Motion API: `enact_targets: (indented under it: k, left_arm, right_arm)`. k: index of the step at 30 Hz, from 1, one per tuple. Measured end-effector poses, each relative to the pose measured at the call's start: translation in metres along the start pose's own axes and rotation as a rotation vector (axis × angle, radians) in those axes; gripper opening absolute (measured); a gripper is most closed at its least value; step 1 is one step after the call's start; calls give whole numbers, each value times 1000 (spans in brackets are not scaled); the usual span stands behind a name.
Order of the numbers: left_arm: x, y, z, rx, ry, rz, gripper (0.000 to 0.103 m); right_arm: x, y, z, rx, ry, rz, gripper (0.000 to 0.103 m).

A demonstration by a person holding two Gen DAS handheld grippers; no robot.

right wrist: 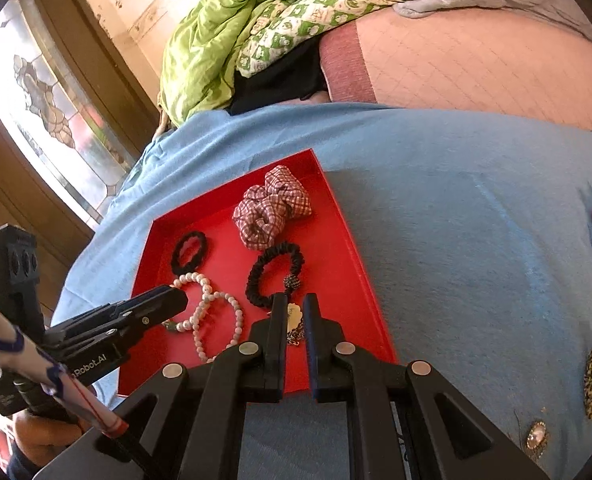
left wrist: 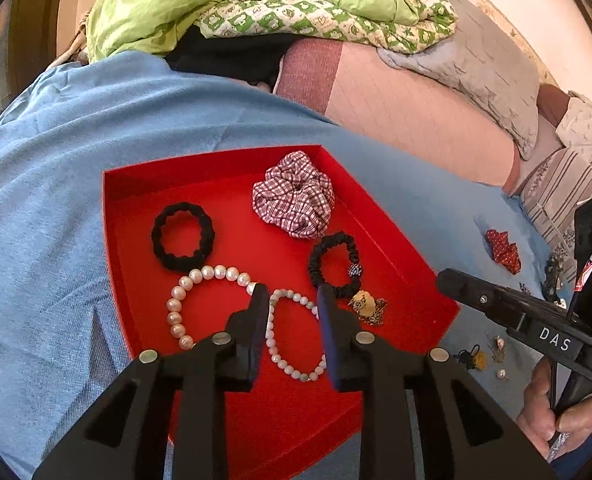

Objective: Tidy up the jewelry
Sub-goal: 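Open the left and right tools, dropping the bracelet and charm into the tray, then grasp the black cord gold-coin pendant with the left tool while the right tool grasps the pearl brooch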

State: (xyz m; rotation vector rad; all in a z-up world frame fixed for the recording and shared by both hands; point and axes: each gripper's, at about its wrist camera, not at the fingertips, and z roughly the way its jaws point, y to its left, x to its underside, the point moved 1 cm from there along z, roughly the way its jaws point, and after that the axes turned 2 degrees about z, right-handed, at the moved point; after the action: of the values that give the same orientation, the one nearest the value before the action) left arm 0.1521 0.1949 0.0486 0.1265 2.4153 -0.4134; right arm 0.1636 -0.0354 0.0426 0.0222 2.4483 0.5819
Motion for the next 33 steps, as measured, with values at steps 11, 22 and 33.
enact_targets:
  k: [11,22,33]
  left_arm:
    - [-1,-23,-11,17,-30,45,24]
    - [9,-64,-16,108,-25,106,24]
    - [38,-133,7,227,88,304,24]
  right_arm:
    - [0,-18,-27,0,-10,63,9]
    - [22,-60,-98,24,-20,169,9]
    - [49,-122,-117,46,27,310,9]
